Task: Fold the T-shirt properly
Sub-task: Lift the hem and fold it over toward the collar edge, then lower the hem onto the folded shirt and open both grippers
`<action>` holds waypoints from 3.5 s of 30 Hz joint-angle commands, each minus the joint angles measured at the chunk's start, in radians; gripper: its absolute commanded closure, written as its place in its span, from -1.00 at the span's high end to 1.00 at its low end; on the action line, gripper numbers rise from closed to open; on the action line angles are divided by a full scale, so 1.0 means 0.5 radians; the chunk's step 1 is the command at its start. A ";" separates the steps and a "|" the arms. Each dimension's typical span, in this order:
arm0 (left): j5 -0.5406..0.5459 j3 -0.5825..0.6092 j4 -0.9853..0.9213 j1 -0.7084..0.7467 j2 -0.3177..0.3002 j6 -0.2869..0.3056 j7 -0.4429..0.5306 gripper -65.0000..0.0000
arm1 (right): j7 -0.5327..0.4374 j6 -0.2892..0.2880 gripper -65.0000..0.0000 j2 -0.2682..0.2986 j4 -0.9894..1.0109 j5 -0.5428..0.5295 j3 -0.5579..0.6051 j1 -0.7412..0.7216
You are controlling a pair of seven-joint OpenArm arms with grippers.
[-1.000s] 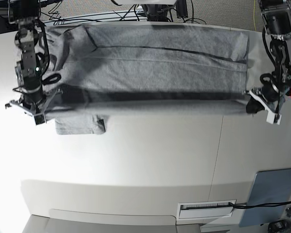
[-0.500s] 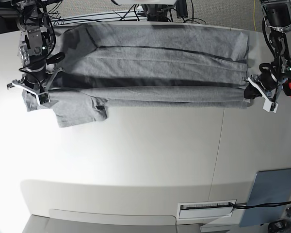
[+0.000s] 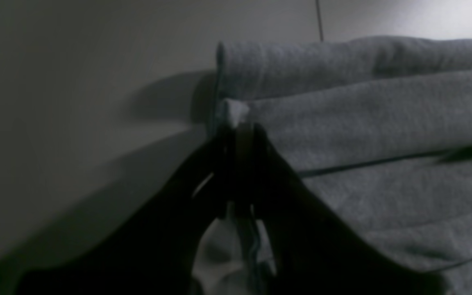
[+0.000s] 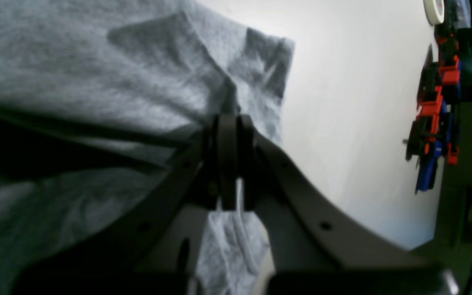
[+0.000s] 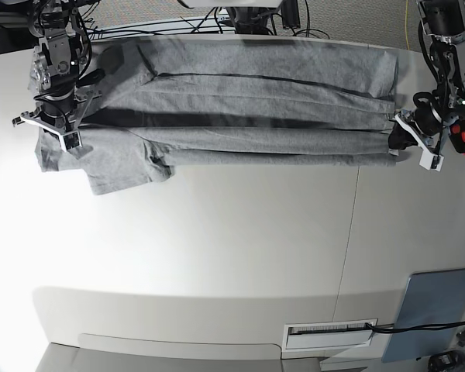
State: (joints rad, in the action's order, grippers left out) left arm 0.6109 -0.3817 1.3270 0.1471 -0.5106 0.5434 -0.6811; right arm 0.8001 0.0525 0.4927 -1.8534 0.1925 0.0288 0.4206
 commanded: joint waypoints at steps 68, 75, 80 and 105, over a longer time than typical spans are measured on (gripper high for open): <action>0.248 -0.014 0.636 0.114 0.295 0.309 -0.284 -0.05 | 0.285 -0.385 -0.43 -0.238 1.200 -1.003 -0.021 -1.337; 0.255 -0.014 0.636 0.122 0.296 0.309 -0.276 -0.05 | 0.360 -0.474 -0.50 -0.237 1.276 -1.042 -0.021 -1.351; 0.255 -0.014 0.636 0.121 0.296 0.309 -0.275 -0.05 | 0.337 -0.627 -1.00 -0.237 1.276 -1.023 -0.021 -1.350; 0.253 -0.014 0.636 0.123 0.297 0.309 -0.262 -0.05 | 0.125 -0.593 -0.54 -0.230 0.171 -0.481 -0.022 -0.737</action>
State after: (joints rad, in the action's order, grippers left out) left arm 0.7177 -0.3817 1.6287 0.2180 -0.3489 0.6930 -0.8371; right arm 0.8860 -0.2527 0.3653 -1.7523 -0.0525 0.0250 0.0696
